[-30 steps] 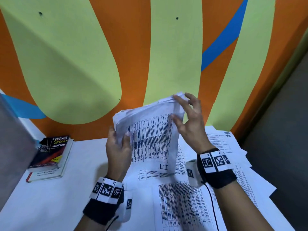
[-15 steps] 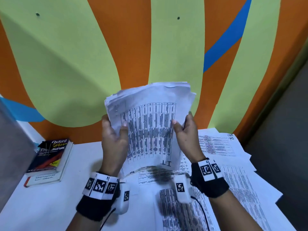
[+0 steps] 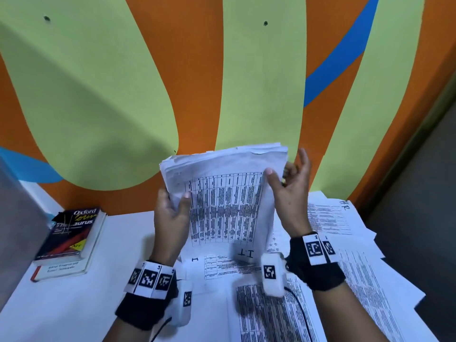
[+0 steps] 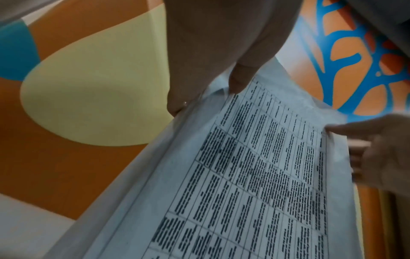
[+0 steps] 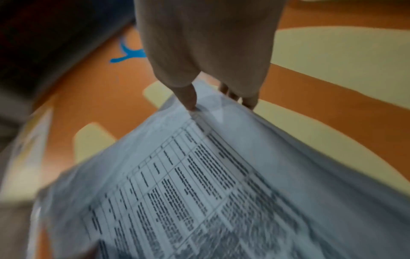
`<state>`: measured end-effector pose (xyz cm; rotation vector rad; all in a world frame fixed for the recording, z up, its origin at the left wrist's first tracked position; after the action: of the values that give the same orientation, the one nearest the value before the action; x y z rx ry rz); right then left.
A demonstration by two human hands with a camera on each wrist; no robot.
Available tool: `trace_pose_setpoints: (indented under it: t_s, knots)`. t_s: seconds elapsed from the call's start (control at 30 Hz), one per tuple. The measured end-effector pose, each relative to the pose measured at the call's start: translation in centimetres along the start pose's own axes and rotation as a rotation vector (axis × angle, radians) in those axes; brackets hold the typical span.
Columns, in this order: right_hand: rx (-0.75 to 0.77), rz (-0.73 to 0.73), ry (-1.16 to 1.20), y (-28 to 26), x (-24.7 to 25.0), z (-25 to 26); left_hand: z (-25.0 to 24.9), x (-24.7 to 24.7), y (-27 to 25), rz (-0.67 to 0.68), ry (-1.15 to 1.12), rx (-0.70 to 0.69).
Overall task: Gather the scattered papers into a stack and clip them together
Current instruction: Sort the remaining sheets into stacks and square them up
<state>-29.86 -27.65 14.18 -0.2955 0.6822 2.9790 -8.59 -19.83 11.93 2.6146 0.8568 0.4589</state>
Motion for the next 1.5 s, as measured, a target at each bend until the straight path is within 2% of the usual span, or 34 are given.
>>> trace_pose_setpoints:
  t_s: [0.07, 0.1, 0.17, 0.27, 0.4, 0.53, 0.63, 0.7, 0.77, 0.83, 0.93, 1.0, 1.03, 1.1, 1.17, 1.23, 1.3, 1.37, 1.43, 1.5]
  knots:
    - [-0.174, 0.069, 0.028, -0.8, -0.1, -1.8, 0.4, -0.2, 0.1, -0.002, 0.003, 0.007]
    - [-0.179, 0.104, -0.037, -1.2, -0.2, -2.3, 0.3, -0.3, 0.1, 0.002, 0.003, 0.001]
    - [-0.136, 0.118, -0.084, -1.4, -0.7, -1.8, -0.5, -0.5, 0.2, -0.007, -0.003, -0.024]
    - [-0.068, 0.135, 0.009, -0.5, -1.3, -0.1, -1.4, -0.1, 0.7, -0.017, -0.047, -0.070]
    - [-0.075, 0.164, -0.103, -0.9, -1.1, -0.5, -0.1, -0.5, 0.7, 0.033, 0.021, -0.007]
    - [-0.005, 0.099, -0.206, -1.9, -0.8, -1.7, -0.8, -1.2, 0.5, -0.048, 0.072, -0.024]
    - [0.045, 0.120, -0.111, -1.8, -1.1, 0.3, -1.4, -0.9, 0.9, -0.067, 0.001, -0.042]
    - [-0.012, 0.160, -0.153, -2.0, -0.7, 0.0, -0.9, -1.0, 0.8, -0.038, -0.007, 0.000]
    - [-0.082, 0.186, -0.276, -2.4, -0.3, -1.7, 0.3, -1.0, 0.6, -0.002, 0.001, 0.105]
    - [-0.144, 0.151, -0.356, -2.6, 0.7, -4.0, 1.9, -0.9, 0.5, 0.068, 0.002, 0.213]
    - [-0.186, 0.149, -0.293, -2.7, 1.3, -5.2, 3.3, -0.7, 0.5, 0.195, 0.061, 0.281]
    - [-0.302, 0.234, -0.361, -2.9, 2.2, -6.9, 3.2, -0.3, 0.5, 0.166, 0.140, 0.203]
    - [-0.367, 0.293, -0.470, -3.3, 3.0, -8.0, 3.0, -0.1, 0.5, 0.128, 0.166, 0.164]
    - [-0.461, 0.433, -0.834, -4.5, 4.7, -10.1, 2.3, 0.8, 0.9, 0.035, 0.191, 0.123]
    - [-0.471, 0.608, -1.111, -5.6, 6.1, -11.5, 2.2, 1.8, 1.7, -0.054, 0.209, 0.102]
    - [-0.464, 0.775, -1.172, -6.3, 6.4, -11.9, 2.2, 2.7, 2.4, -0.120, 0.245, 0.067]
    - [-0.413, 0.989, -1.179, -6.9, 5.6, -12.1, 2.2, 3.4, 3.1, -0.184, 0.276, 0.051]
    - [-0.275, 1.180, -1.235, -7.9, 4.2, -12.1, 2.0, 4.1, 3.4, -0.233, 0.288, 0.054]
    - [-0.155, 1.251, -1.261, -9.1, 3.3, -12.0, 1.9, 4.5, 3.6, -0.261, 0.259, 0.063]
    - [-0.026, 1.239, -1.270, -9.8, 2.7, -12.2, 2.1, 4.8, 3.7, -0.290, 0.232, 0.078]
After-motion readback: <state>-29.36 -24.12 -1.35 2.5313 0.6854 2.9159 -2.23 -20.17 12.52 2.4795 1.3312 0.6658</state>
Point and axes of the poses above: each hand's wrist, its own y-axis towards the middle knuckle, its own x-axis out of the back of the hand, z = x × y, the point moved 2 cm from there along y, towards the middle knuckle, and after that the axes turned 9 degrees about y, right-handed, at the moved point
